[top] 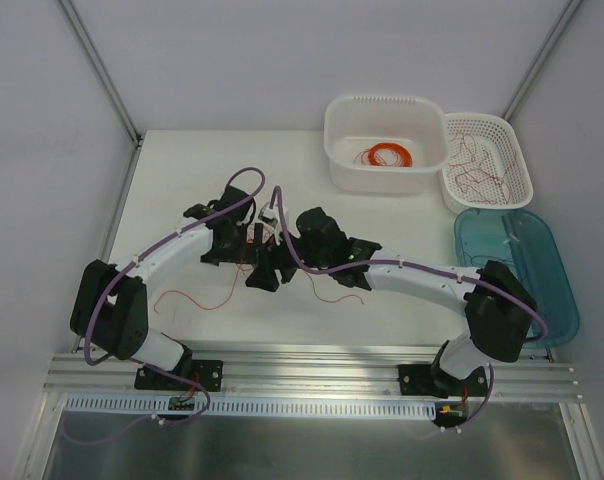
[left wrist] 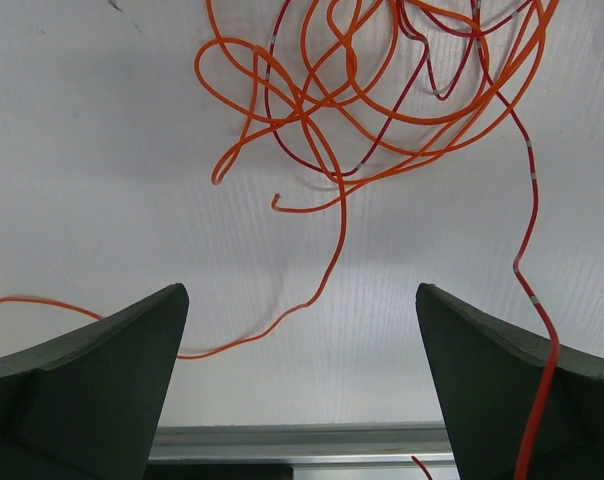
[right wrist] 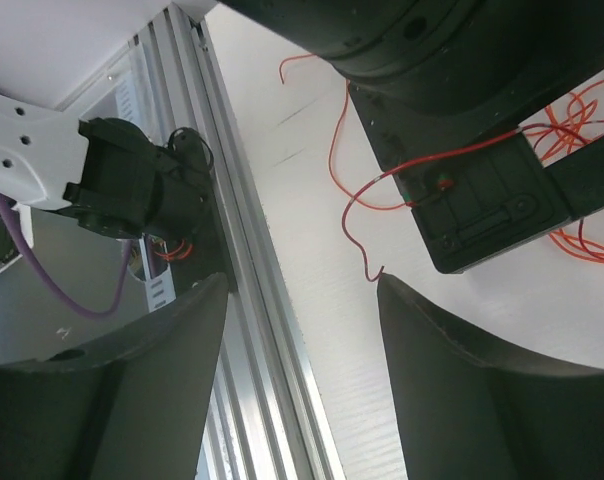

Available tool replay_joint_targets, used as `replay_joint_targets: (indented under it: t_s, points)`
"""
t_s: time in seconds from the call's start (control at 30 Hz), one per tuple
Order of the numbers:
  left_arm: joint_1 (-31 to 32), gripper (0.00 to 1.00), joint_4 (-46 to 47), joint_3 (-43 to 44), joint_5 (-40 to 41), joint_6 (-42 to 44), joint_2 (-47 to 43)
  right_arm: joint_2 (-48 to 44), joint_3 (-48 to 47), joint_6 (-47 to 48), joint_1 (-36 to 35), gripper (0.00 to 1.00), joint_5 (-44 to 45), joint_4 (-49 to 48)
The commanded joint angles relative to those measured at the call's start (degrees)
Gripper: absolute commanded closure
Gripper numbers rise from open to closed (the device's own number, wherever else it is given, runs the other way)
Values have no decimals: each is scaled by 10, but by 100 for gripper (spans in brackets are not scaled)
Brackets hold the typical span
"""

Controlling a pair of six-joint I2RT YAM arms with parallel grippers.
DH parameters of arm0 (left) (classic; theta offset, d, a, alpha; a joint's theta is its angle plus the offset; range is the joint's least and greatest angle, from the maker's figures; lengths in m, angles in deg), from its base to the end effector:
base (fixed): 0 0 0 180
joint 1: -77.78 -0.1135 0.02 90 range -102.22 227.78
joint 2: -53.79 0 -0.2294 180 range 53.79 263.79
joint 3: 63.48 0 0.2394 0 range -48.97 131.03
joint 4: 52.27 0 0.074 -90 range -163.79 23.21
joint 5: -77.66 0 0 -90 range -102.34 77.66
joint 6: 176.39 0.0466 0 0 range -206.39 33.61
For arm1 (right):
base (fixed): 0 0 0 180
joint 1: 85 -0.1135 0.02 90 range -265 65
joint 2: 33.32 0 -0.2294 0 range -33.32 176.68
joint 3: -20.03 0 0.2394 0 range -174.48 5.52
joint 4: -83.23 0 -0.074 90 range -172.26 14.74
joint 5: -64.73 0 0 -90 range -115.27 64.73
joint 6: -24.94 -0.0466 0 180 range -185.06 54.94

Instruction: Untangle the cables

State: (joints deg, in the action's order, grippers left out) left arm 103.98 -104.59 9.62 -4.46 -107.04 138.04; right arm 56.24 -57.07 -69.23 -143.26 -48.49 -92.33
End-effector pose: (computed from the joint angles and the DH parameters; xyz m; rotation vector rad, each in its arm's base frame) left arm 0.2591 -0.1203 0.1879 0.0857 2.6612 -0.0813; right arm 0.1757 0.3190 0.2573 -1.1670 1.6237 1.1068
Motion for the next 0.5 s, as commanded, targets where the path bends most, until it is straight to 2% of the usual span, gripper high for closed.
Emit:
replay_joint_targets:
  t_s: [0.0, 0.3, 0.47]
  points:
    - [0, 1, -26, 16, -4, -27, 0, 18, -25, 29, -15, 35, 5, -42]
    - [-1, 1, -32, 12, 2, -40, -9, 67, -30, 30, -33, 38, 39, -81]
    - [0, 1, -34, 8, 0, -48, -16, 79, -21, 29, -41, 38, 85, -103]
